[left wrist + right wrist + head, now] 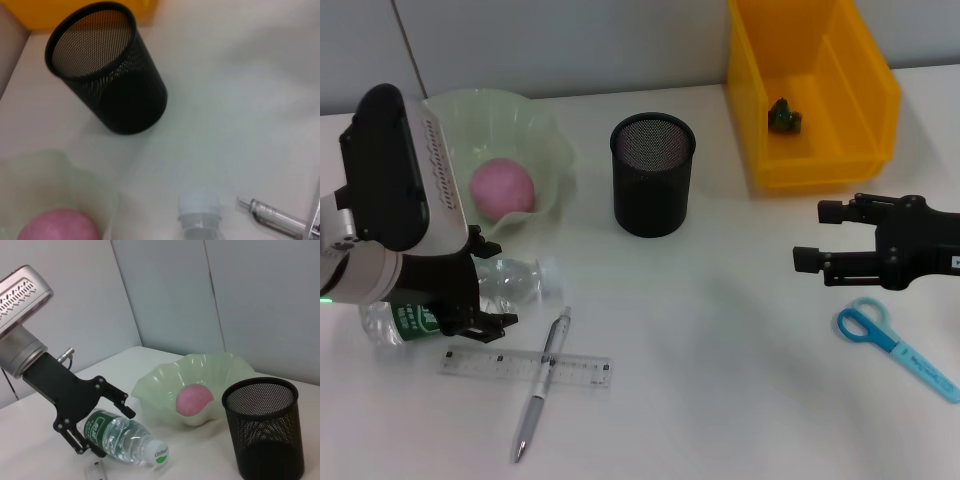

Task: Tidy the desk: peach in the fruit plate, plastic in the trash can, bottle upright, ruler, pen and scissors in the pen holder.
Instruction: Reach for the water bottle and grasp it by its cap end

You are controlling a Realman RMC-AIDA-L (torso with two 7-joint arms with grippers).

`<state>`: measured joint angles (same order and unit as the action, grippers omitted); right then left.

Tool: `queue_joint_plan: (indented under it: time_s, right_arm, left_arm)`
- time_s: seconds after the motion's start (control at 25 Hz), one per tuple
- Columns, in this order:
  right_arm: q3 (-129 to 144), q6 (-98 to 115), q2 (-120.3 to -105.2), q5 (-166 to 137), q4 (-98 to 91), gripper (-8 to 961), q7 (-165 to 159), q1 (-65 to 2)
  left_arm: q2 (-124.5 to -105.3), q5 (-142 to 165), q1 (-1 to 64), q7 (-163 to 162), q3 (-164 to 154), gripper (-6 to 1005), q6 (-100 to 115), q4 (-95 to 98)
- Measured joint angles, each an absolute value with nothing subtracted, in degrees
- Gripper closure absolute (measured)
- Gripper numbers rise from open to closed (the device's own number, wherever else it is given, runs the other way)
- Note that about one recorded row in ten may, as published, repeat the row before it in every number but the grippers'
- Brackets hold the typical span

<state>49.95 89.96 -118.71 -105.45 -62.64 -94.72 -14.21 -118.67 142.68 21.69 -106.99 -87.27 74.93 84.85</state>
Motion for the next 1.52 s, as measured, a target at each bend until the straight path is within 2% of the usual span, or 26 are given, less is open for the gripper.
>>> queue_joint_plan:
  time_s: [0.32,0.72,1.52]
  right_arm:
    - [50.01,90.03,-118.70,-105.48,-61.01,102,-94.89,-15.10]
    - [49.41,90.79,-118.57,-105.48,-60.99,102,-94.91,-14.74]
    - [49.39,90.98,-118.38,-105.68,-60.89,102,-94.83,-14.50]
  left_arm:
    - [-118.69,142.69,22.72,-107.87,-89.82,165,74.86,85.41]
    - [-118.90,142.78,30.15,-110.12,-91.04,165,72.67,78.42]
    - [-119.00,145.15,34.43,-111.53,-90.78,165,71.56,72.09]
